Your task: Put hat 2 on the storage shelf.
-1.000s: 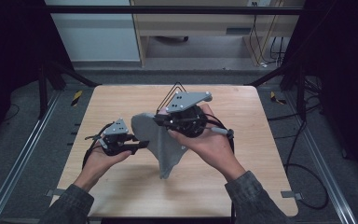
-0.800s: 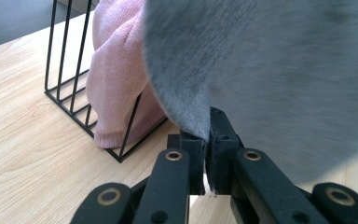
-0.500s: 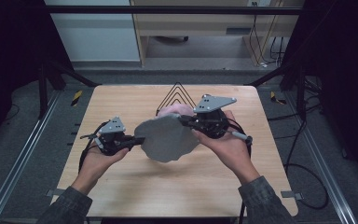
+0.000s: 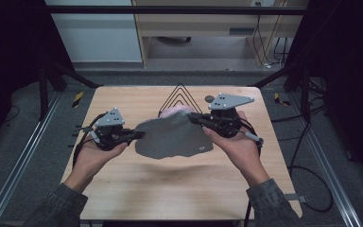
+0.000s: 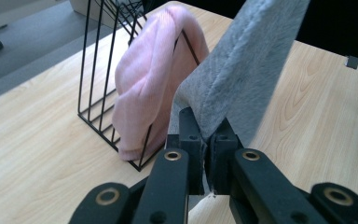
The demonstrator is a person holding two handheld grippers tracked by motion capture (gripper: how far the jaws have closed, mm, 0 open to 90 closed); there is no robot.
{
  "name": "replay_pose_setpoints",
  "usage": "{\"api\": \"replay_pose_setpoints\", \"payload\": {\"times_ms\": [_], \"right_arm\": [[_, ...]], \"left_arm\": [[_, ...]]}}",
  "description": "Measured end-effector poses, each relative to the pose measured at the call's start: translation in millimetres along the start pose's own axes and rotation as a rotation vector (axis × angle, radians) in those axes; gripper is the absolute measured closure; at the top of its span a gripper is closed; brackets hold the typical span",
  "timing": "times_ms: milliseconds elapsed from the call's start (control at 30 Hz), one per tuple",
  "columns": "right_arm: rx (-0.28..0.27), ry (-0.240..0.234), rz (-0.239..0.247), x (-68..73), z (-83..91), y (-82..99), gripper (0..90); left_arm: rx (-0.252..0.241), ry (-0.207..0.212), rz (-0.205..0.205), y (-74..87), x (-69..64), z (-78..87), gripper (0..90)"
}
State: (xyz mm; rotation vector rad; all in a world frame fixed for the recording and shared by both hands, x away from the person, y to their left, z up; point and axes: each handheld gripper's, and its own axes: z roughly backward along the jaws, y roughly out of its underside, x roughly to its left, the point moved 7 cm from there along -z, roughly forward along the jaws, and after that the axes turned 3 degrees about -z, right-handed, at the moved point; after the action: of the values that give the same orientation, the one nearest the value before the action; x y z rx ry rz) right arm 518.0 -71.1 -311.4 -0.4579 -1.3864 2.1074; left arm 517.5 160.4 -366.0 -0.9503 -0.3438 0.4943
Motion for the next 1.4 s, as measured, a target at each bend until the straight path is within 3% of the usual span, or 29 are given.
{"api": "replay_pose_setpoints", "payload": {"times_ms": [133,367,700,900,1000,1267,1400], "right_arm": [[-0.007,0.000,-0.001,-1.1,5.2,-3.5,88.6],[-0.031,0.010,0.011,0.1,17.9,-14.2,88.6],[-0.064,0.001,-0.011,-5.9,24.8,-27.0,88.7],[-0.083,0.014,-0.024,-11.8,33.0,-46.9,88.7],[-0.086,0.023,-0.030,-16.1,34.1,-54.6,88.8],[-0.150,0.035,-0.063,-31.4,41.6,-80.3,88.8],[-0.150,0.040,-0.072,-36.7,41.4,-85.0,88.9]], "left_arm": [[0.006,-0.006,-0.011,-8.7,-0.6,3.8,86.4],[-0.029,-0.010,-0.012,-25.4,-5.1,13.8,86.4],[-0.041,-0.022,-0.028,-48.3,-2.8,21.5,86.5],[-0.051,-0.029,-0.040,-70.3,-0.2,29.3,86.4],[-0.050,-0.031,-0.027,-81.9,5.1,30.0,86.5],[-0.084,-0.035,-0.031,-115.3,12.8,40.6,86.5],[-0.093,-0.042,-0.040,-128.6,16.7,40.3,86.6]]}}
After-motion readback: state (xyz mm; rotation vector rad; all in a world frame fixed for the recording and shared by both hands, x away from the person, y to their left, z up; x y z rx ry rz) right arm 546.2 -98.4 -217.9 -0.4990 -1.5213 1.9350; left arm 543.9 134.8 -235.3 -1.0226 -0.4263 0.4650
